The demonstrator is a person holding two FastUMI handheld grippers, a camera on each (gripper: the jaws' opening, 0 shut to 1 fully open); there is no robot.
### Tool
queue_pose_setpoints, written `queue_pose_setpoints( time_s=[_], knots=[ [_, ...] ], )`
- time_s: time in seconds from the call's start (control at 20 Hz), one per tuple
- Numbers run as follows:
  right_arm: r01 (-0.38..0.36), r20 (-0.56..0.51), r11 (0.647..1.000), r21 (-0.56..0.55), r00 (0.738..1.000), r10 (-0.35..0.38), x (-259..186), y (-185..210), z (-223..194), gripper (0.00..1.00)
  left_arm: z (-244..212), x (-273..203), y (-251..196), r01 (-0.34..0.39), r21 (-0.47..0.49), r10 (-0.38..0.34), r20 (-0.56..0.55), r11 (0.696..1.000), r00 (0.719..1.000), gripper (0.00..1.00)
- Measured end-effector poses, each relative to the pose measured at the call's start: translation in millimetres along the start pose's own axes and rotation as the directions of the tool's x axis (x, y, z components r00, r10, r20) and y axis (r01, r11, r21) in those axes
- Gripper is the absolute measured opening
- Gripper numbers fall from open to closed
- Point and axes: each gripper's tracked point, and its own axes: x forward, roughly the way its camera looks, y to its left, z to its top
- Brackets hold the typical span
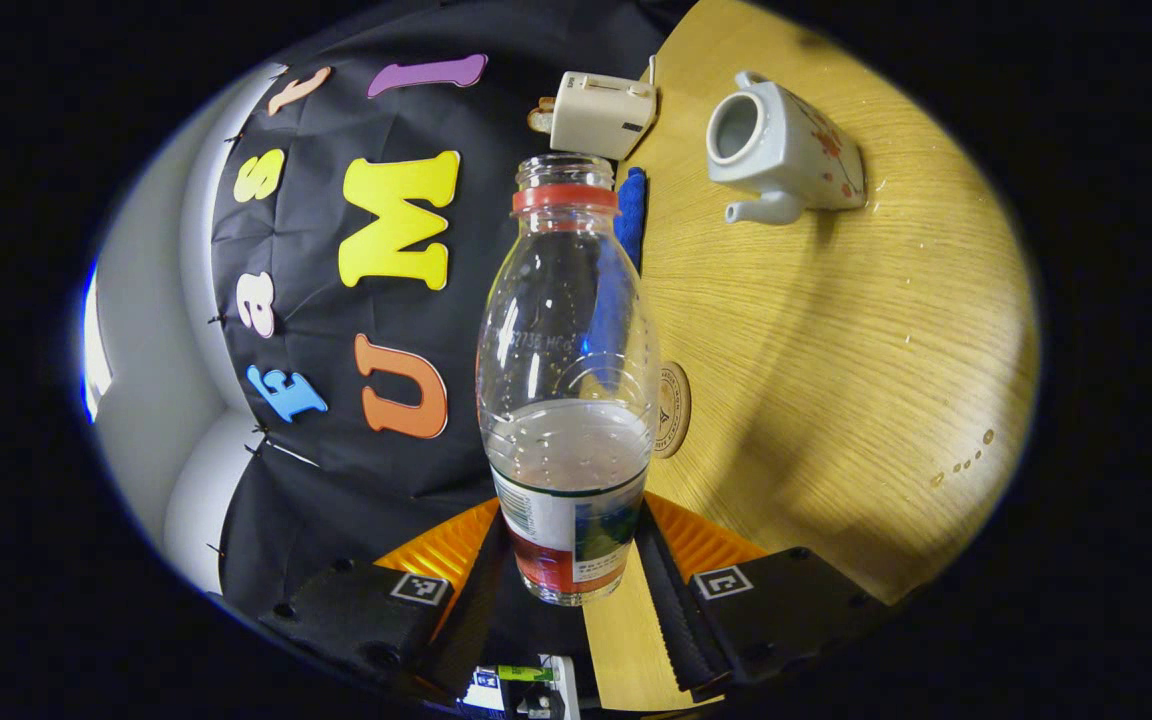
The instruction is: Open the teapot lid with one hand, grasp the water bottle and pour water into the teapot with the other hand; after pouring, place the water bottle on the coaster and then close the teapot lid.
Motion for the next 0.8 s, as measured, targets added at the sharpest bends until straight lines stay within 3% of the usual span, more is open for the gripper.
queue_pose_setpoints(
  time_s=[0.25, 0.3, 0.8],
  knots=[
    [0.003, -0.001, 1.0, -0.003, 1.0, -0.003, -2, -2, -4, 0.0, 13, 3, 3, -0.005, 0.127, 0.002, 0.025, 0.992, 1.0, 0.77],
    [0.003, -0.002, 1.0, 0.0, 1.0, -0.003, -2, -3, -5, 0.0, 14, 3, 4, -0.008, 0.144, 0.004, 0.031, 0.99, 1.0, 0.74],
    [-0.005, -0.005, 1.0, 0.019, 1.0, 0.005, -2, -8, -12, 0.0, 35, 10, 12, -0.041, 0.277, 0.029, 0.049, 0.96, 0.998, 0.74]
  ],
)
